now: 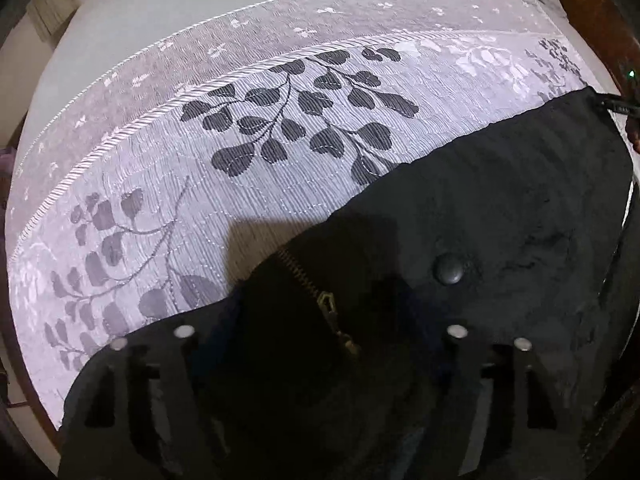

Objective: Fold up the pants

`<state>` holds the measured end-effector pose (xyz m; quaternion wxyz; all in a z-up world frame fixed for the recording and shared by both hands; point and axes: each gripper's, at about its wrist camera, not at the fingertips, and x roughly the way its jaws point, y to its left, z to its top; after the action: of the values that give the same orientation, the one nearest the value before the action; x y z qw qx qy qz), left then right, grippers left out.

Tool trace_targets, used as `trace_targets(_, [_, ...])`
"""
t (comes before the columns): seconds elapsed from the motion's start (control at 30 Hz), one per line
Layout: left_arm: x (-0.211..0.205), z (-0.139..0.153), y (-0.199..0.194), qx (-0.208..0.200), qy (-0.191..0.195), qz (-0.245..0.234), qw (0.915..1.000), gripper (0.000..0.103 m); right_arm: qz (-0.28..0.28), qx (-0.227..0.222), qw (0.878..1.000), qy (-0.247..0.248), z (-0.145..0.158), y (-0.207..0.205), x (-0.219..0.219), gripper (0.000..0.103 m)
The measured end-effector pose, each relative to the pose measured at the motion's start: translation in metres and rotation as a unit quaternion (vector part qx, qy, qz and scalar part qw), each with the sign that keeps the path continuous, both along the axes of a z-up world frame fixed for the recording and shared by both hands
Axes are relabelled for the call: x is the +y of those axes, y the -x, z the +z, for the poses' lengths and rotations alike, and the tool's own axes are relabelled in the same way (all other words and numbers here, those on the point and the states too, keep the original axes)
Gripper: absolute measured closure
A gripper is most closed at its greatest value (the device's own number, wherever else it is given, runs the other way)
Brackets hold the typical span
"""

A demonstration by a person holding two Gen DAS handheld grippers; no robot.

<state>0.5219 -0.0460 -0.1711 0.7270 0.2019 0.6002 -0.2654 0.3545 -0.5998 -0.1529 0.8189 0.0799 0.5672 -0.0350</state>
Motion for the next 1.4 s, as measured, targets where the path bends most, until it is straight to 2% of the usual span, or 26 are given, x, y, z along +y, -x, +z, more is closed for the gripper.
trace_targets(0.03, [0.001, 0.001, 0.0, -0.01, -0.011, 0.002, 0.9999, 0.055, -0.005, -0.001, 1.0, 0.001, 0.001, -0.002, 0.001, 0.053])
trace_targets(0.07, [0.004, 0.001, 0.0, -0.013, -0.015, 0.002, 0.9998, 0.063, -0.01, -0.003, 1.0, 0.005, 0.003, -0.003, 0.0, 0.058])
trace_targets(0.17, [0.008, 0.006, 0.001, -0.021, -0.011, 0.006, 0.9997, 0.073, -0.013, -0.012, 1.0, 0.006, 0.007, -0.003, -0.003, 0.076])
trace_targets(0.27, [0.015, 0.009, 0.004, -0.027, -0.004, 0.013, 0.9995, 0.081, -0.01, -0.026, 1.0, -0.008, 0.012, 0.004, -0.007, 0.084])
trace_targets(0.43, [0.023, 0.02, 0.015, -0.041, 0.019, 0.031, 0.9985, 0.091, 0.01, -0.052, 0.999, 0.008, 0.031, 0.016, -0.003, 0.091])
trace_targets(0.83, [0.034, 0.067, 0.049, -0.084, 0.063, 0.063, 0.9925, 0.093, 0.018, -0.148, 0.989, 0.011, 0.103, 0.066, 0.009, 0.095])
trace_targets(1.17, [0.059, 0.123, 0.121, -0.12, 0.117, 0.07, 0.9834, 0.094, 0.007, -0.233, 0.972, -0.019, 0.157, 0.175, 0.011, 0.096])
trace_targets(1.4, [0.073, 0.144, 0.197, -0.135, 0.143, 0.071, 0.9779, 0.094, -0.006, -0.256, 0.966, -0.035, 0.168, 0.257, 0.013, 0.097])
